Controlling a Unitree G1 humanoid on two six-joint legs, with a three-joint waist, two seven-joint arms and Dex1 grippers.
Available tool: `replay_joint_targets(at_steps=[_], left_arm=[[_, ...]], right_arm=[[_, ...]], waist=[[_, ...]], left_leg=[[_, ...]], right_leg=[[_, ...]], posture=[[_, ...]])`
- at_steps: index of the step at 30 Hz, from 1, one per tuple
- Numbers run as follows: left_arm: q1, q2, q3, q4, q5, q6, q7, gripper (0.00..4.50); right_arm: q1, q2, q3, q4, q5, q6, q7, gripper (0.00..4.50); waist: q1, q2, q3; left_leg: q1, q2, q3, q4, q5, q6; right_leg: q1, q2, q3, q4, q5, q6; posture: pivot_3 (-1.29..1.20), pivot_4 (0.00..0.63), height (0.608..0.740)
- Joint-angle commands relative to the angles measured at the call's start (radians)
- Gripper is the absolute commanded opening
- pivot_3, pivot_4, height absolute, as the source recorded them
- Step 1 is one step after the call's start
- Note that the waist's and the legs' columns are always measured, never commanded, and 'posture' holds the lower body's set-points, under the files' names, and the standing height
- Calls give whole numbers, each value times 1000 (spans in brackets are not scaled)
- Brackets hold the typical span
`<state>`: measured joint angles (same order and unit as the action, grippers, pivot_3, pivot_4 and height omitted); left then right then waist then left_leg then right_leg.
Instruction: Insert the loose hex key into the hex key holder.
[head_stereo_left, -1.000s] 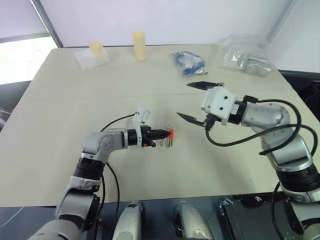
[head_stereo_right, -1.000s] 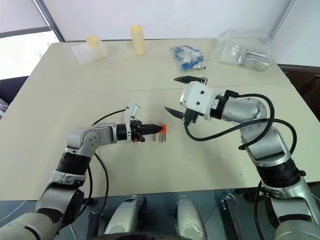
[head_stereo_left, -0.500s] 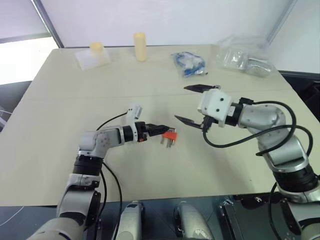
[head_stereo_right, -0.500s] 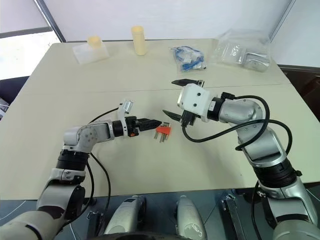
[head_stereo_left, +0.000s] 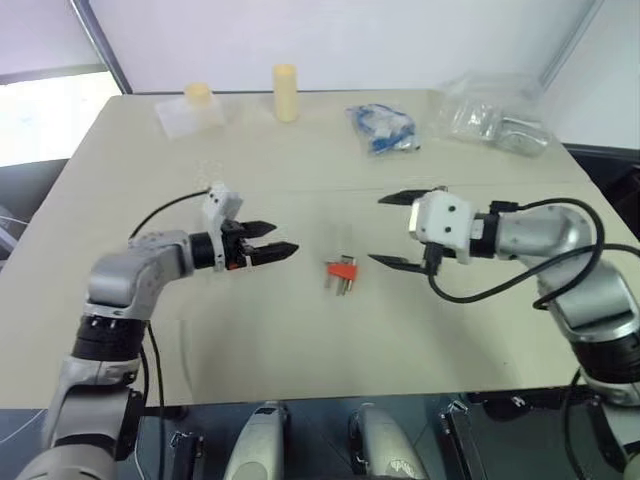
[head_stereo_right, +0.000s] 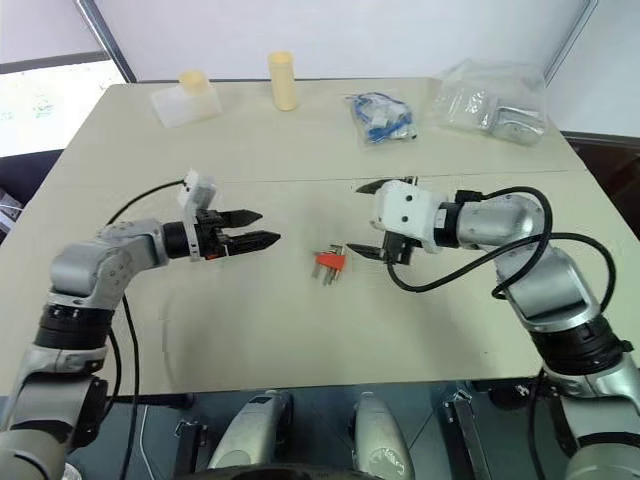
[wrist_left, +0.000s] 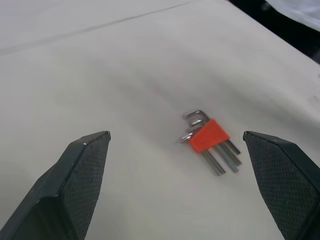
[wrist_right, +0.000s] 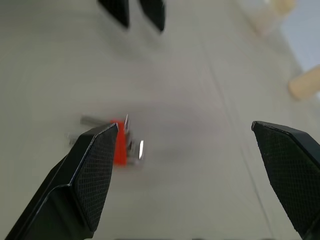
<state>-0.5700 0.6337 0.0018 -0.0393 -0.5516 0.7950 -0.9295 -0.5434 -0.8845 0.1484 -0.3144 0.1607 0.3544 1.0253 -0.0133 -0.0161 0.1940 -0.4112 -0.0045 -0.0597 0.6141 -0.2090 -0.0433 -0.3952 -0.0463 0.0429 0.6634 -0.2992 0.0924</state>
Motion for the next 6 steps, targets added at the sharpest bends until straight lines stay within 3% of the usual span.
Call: replay_joint_targets(at_steps=[1,6], left_arm=[[17,66,30,-91,-3,-54,-61,4473],[89,155,77,-191,-38,-69,-120,4473]], right_arm=[[-6,-53,-31,21,11,-30,74,4452],[-28,-84,-26,86,-16,-84,116,4452]], waist=[[-4,0,0],[-8,0,0]], left_leg=[[0,0,0,0,0,0],[0,2,0,-1,0,0]], right_leg=[[0,0,0,0,0,0],[-1,1,0,0,0,0]], posture=[[0,150,740],[0,150,740]])
